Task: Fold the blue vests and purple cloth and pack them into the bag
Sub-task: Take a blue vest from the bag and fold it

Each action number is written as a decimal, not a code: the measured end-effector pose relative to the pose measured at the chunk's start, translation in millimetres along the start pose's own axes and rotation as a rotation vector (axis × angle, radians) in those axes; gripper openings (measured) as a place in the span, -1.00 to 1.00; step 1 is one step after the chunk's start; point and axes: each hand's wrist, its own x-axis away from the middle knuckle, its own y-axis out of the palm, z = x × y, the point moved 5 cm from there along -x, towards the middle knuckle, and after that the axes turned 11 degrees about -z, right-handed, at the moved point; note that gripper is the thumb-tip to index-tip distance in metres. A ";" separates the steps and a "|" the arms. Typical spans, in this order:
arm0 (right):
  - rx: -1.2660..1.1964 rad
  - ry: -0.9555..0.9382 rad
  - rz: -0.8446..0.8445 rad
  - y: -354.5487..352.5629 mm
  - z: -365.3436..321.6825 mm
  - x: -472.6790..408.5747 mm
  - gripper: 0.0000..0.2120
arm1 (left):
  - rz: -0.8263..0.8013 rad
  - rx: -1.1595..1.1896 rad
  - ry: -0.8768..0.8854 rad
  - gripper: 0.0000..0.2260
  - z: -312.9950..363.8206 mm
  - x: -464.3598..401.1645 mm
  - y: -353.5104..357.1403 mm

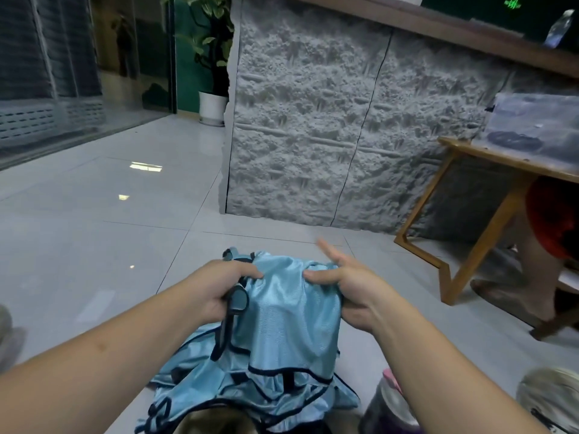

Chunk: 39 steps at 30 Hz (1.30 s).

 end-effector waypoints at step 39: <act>0.184 -0.165 -0.073 0.8 -15.0 15.2 -0.83 | 0.051 -0.690 0.092 -0.75 81.4 29.3 -12.4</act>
